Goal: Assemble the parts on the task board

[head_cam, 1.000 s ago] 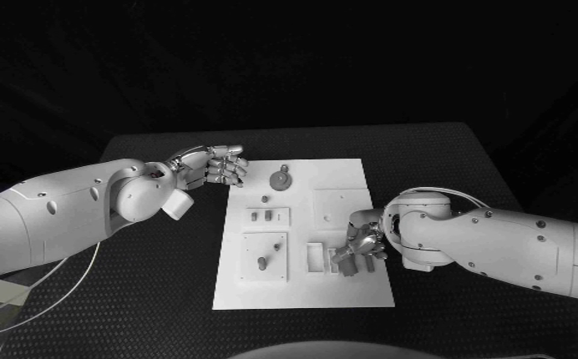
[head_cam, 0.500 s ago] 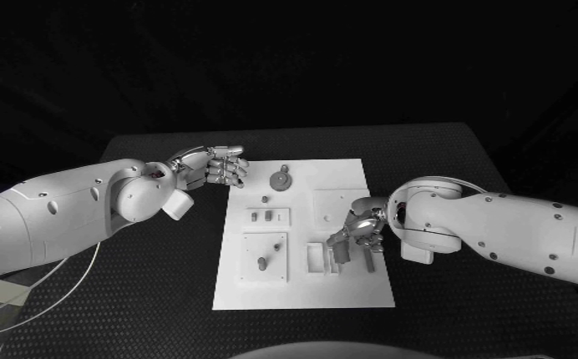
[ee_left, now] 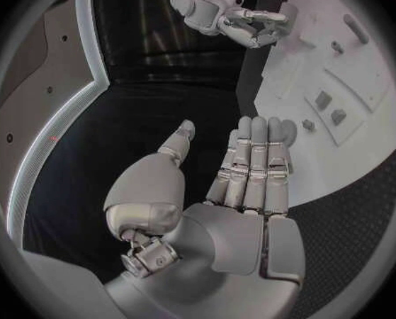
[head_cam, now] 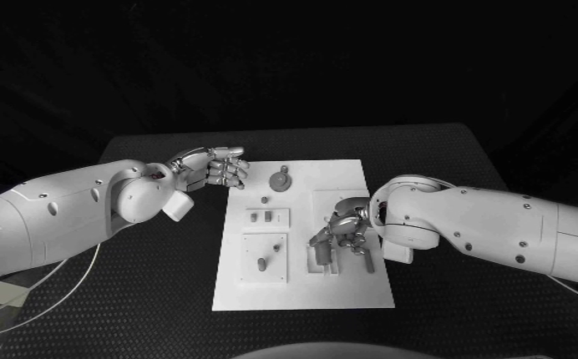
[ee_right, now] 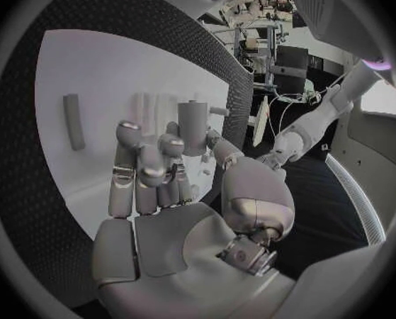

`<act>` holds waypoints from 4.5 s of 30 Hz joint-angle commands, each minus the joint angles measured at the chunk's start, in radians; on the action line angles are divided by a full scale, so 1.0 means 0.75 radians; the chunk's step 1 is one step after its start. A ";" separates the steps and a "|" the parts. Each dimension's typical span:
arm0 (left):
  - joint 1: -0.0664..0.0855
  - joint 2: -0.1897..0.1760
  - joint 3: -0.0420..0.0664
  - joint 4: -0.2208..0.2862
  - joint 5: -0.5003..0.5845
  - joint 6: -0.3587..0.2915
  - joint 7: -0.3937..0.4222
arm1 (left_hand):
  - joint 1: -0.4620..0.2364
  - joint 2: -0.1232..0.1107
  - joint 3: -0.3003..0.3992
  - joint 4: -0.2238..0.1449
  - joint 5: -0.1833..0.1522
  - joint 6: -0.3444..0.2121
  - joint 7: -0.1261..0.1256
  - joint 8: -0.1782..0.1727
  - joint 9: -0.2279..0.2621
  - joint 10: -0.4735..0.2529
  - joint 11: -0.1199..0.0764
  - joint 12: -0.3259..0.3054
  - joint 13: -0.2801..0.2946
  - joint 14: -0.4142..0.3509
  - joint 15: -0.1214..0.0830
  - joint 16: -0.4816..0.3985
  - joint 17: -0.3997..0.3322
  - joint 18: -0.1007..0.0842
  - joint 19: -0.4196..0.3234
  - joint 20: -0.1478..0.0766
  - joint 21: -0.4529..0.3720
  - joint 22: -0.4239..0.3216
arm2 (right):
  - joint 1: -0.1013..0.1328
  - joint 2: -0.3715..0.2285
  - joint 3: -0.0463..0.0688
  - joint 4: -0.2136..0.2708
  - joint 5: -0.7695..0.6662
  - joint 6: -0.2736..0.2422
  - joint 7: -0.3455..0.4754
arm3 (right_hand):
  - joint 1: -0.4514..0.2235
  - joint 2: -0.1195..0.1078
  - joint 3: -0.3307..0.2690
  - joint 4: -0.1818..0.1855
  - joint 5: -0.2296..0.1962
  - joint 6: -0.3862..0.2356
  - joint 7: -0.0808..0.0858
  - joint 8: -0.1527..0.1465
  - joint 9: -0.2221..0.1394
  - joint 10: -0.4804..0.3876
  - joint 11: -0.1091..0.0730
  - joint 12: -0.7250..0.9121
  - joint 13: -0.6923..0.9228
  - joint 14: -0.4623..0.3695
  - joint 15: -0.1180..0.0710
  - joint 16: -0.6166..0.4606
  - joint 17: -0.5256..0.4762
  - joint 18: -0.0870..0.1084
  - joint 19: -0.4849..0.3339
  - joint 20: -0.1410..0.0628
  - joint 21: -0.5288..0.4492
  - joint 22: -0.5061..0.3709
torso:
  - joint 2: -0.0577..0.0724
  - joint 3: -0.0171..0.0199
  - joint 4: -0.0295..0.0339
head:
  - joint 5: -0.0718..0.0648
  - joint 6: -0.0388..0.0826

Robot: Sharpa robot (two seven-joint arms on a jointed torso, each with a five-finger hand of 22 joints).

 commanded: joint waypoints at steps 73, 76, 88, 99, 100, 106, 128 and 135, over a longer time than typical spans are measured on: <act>0.001 -0.005 0.001 0.006 -0.004 0.034 -0.009 | -0.008 -0.001 0.006 0.002 -0.001 -0.006 -0.001 0.006 0.001 -0.004 -0.002 0.000 0.003 -0.010 0.000 -0.003 0.000 0.002 -0.014 0.001 -0.004 0.002 | -0.029 0.070 -0.045 -0.083 -0.004 0.030 -0.009 | -0.140 -0.257 0.148 0.062 0.005 -0.023 0.032 -0.033 -0.007 -0.025 0.014 -0.018 -0.010 -0.017 0.004 -0.037 -0.004 0.038 -0.004 -0.007 -0.022 0.017 | 0.001 0.0017 -0.0009 | 0.019 -0.018; 0.001 -0.005 0.001 0.006 -0.004 0.033 -0.009 | -0.008 -0.001 0.006 0.001 -0.001 -0.006 -0.001 0.006 0.001 -0.004 -0.002 0.000 0.003 -0.010 0.000 -0.003 0.000 0.002 -0.014 0.001 -0.004 0.002 | -0.029 0.069 -0.045 -0.084 -0.004 0.028 -0.009 | -0.141 -0.272 0.165 0.078 0.004 -0.024 0.033 -0.033 -0.004 -0.026 0.016 -0.016 -0.008 -0.018 0.005 -0.038 -0.003 0.038 -0.003 -0.006 -0.022 0.019 | 0.001 0.0014 -0.0012 | 0.019 -0.018; 0.001 -0.005 0.001 0.006 -0.004 0.034 -0.010 | -0.008 -0.001 0.008 0.000 -0.001 -0.007 0.000 0.006 0.001 -0.004 -0.002 0.000 0.003 -0.010 0.000 -0.002 0.000 0.002 -0.015 0.001 -0.004 0.002 | -0.029 0.066 -0.045 -0.082 -0.010 0.020 -0.001 | -0.146 -0.295 0.193 0.121 0.004 -0.028 0.035 -0.033 0.002 -0.029 0.017 -0.014 -0.008 -0.019 0.007 -0.039 0.000 0.038 -0.003 -0.005 -0.023 0.023 | 0.001 0.0018 -0.0013 | 0.020 -0.017; 0.001 -0.006 0.001 -0.001 -0.004 0.037 -0.013 | -0.007 -0.001 0.009 -0.001 -0.001 -0.007 0.000 0.006 0.001 -0.004 -0.002 0.000 0.003 -0.010 0.000 -0.002 0.000 0.002 -0.015 0.001 -0.004 0.002 | -0.028 0.011 -0.044 -0.002 -0.179 0.063 0.041 | 0.000 -0.288 0.193 -0.005 0.004 -0.010 0.030 -0.018 0.020 -0.020 0.013 -0.003 -0.004 -0.009 0.004 -0.035 0.005 0.038 0.006 -0.005 -0.010 0.028 | 0.001 0.0025 -0.0002 | 0.020 -0.014; 0.001 -0.007 0.001 -0.001 -0.004 0.040 -0.013 | -0.007 -0.001 0.009 -0.001 -0.001 -0.007 0.000 0.006 0.001 -0.004 -0.002 0.000 0.003 -0.010 0.000 -0.002 0.000 0.002 -0.015 0.001 -0.004 0.002 | -0.028 0.004 -0.044 0.007 -0.195 0.067 0.042 | 0.006 -0.284 0.187 -0.012 0.005 -0.007 0.029 -0.016 0.022 -0.018 0.013 -0.002 -0.004 -0.007 0.003 -0.035 0.005 0.038 0.008 -0.003 -0.009 0.027 | 0.001 0.0021 -0.0005 | 0.020 -0.014; 0.001 -0.008 0.001 0.001 -0.006 0.042 -0.014 | -0.007 -0.001 0.010 -0.002 -0.001 -0.006 0.000 0.006 0.002 -0.004 -0.002 0.000 0.003 -0.011 0.001 -0.002 0.000 0.002 -0.015 0.001 -0.004 0.003 | -0.028 -0.026 -0.044 0.062 -0.260 0.080 0.044 | 0.041 -0.277 0.174 -0.043 0.004 0.013 0.022 -0.005 0.031 -0.001 0.006 0.005 -0.005 0.005 -0.003 -0.034 0.005 0.038 0.017 -0.003 -0.005 0.026 | 0.001 0.0022 -0.0024 | 0.022 -0.012; 0.001 -0.008 0.000 0.001 -0.012 0.068 -0.019 | -0.007 -0.001 0.010 -0.002 -0.001 -0.006 0.000 0.007 0.002 -0.004 -0.002 0.000 0.003 -0.011 0.001 -0.002 0.000 0.002 -0.015 0.001 -0.004 0.003 | -0.033 0.012 -0.044 0.074 -0.412 0.062 0.015 | 0.074 -0.252 0.158 -0.013 0.004 0.070 0.001 0.017 0.048 0.039 -0.014 0.026 0.000 0.021 -0.020 -0.024 0.012 0.038 0.038 -0.004 0.002 0.026 | 0.001 0.0010 -0.0003 | 0.019 -0.014; 0.001 -0.006 0.000 0.002 -0.013 0.071 -0.018 | -0.007 -0.001 0.010 -0.002 -0.001 -0.006 0.000 0.007 0.002 -0.004 -0.002 0.000 0.003 -0.011 0.001 -0.002 0.000 0.002 -0.015 0.001 -0.004 0.003 | -0.040 0.034 -0.044 0.063 -0.445 0.066 0.009 | 0.061 -0.225 0.149 -0.001 0.004 0.075 -0.001 0.017 0.049 0.042 -0.017 0.028 0.002 0.021 -0.023 -0.021 0.014 0.038 0.038 -0.006 0.003 0.027 | 0.001 0.0011 -0.0010 | 0.020 -0.017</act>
